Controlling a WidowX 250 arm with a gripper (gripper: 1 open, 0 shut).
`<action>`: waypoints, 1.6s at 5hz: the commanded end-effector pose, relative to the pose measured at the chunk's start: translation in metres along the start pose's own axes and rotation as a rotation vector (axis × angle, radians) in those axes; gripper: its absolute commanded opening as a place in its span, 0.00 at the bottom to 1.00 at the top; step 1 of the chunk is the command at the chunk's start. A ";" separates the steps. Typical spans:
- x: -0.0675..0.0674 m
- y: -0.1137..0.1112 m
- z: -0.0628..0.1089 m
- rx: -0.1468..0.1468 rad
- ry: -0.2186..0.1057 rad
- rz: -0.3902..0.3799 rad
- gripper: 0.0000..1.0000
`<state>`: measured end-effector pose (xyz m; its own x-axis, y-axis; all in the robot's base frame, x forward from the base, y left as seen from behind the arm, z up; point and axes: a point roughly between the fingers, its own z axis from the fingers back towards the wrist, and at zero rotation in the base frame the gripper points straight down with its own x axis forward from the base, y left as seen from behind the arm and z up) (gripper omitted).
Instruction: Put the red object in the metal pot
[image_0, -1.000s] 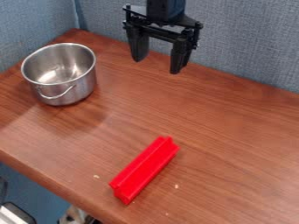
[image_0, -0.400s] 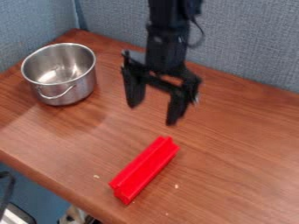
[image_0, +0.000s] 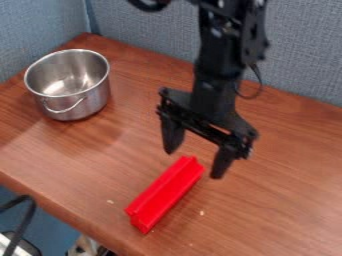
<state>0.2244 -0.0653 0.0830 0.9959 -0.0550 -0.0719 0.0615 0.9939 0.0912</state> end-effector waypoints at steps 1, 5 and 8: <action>0.003 0.009 0.007 0.038 -0.035 -0.099 1.00; 0.017 0.033 0.001 0.038 -0.074 -0.224 1.00; 0.006 0.028 -0.032 0.007 -0.149 -0.241 1.00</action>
<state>0.2262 -0.0332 0.0491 0.9550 -0.2946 0.0348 0.2907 0.9528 0.0877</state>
